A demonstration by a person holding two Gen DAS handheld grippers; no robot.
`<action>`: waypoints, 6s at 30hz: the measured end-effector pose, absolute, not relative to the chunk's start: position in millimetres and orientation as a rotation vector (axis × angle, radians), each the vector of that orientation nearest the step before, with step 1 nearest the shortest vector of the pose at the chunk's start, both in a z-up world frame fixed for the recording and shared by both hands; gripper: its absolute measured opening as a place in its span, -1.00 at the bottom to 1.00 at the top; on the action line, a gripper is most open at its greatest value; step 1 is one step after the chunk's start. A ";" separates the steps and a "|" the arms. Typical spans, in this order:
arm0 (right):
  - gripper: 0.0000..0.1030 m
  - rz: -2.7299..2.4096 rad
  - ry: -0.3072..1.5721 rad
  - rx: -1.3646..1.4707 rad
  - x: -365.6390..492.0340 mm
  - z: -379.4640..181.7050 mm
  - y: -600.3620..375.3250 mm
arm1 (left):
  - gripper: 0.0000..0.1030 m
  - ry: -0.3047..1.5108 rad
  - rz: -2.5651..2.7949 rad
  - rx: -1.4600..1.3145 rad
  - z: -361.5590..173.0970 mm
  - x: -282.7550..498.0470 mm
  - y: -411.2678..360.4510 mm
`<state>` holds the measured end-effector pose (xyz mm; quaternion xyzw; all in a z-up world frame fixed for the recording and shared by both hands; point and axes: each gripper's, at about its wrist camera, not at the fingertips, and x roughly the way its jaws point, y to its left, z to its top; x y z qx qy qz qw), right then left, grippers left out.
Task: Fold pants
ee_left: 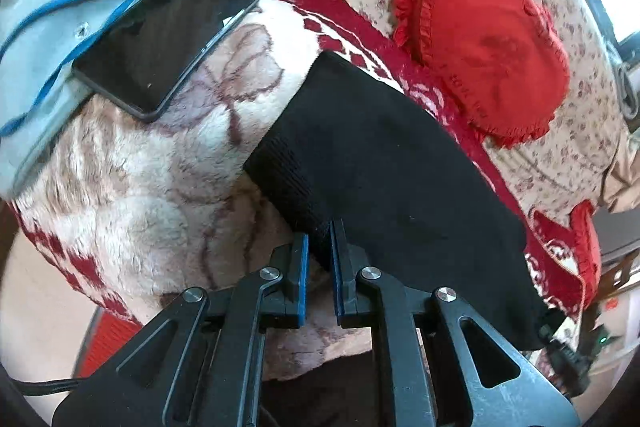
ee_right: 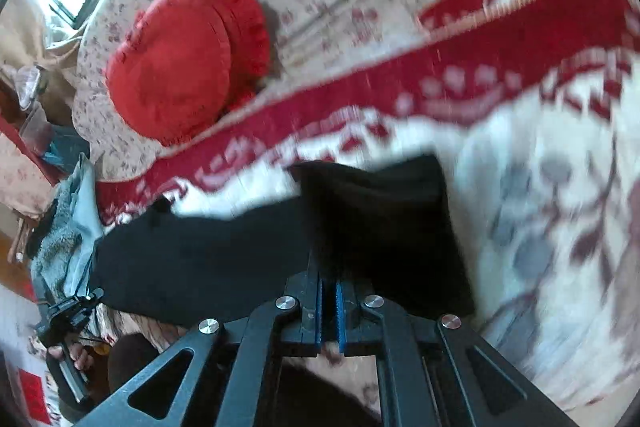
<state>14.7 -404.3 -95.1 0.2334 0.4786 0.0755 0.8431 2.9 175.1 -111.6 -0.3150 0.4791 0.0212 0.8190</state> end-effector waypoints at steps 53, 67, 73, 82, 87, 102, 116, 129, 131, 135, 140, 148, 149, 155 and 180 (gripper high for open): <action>-0.83 0.186 0.964 0.440 34.5 -82.5 -388.5 | 0.07 1.000 0.082 -0.281 -66.2 25.1 68.8; -0.82 0.150 1.027 0.388 28.1 -105.7 -379.5 | 0.08 1.077 0.091 -0.199 -82.8 25.4 47.3; -0.73 0.234 0.995 0.399 34.3 -84.9 -361.1 | 0.08 1.069 0.066 -0.246 -74.9 26.5 46.3; -0.52 0.489 0.977 0.355 81.1 -58.5 -267.5 | 0.08 1.062 0.056 -0.236 -75.5 39.1 32.6; -0.49 0.577 1.032 0.340 118.3 -69.6 -212.8 | 0.08 1.060 0.057 -0.237 -78.2 45.1 33.6; -1.00 0.406 1.032 0.051 164.8 -107.2 -174.0 | 0.28 1.056 0.050 -0.217 -85.5 49.1 26.5; -0.49 0.430 1.076 0.128 93.1 -77.3 -266.0 | 0.28 1.033 -0.059 -0.228 -58.7 37.2 -12.4; -0.49 0.265 1.031 0.331 34.9 -107.7 -388.8 | 0.28 1.088 -0.122 -0.095 -74.2 51.0 -89.1; -0.49 0.216 1.007 0.340 29.5 -104.9 -400.4 | 0.28 1.097 -0.122 -0.090 -76.7 52.9 -95.3; -0.49 0.166 0.975 0.342 17.8 -104.2 -415.3 | 0.28 1.094 -0.147 -0.057 -71.7 53.4 -110.9; -0.49 0.167 0.940 0.395 -3.4 -104.2 -435.2 | 0.28 1.073 -0.192 -0.032 -60.1 56.4 -131.5; -0.43 0.160 0.943 0.458 -22.9 -118.0 -455.0 | 0.28 1.090 -0.285 -0.010 -52.2 65.0 -167.1; -0.40 0.151 0.943 0.466 -24.2 -119.5 -457.4 | 0.28 1.090 -0.296 -0.001 -50.9 65.6 -171.4; -0.38 0.146 0.955 0.546 -29.4 -131.5 -471.3 | 0.28 1.092 -0.380 0.035 -45.3 70.5 -204.2; -0.32 0.219 0.897 0.585 -46.6 -144.6 -480.1 | 0.28 1.139 -0.635 0.231 -63.2 93.6 -345.9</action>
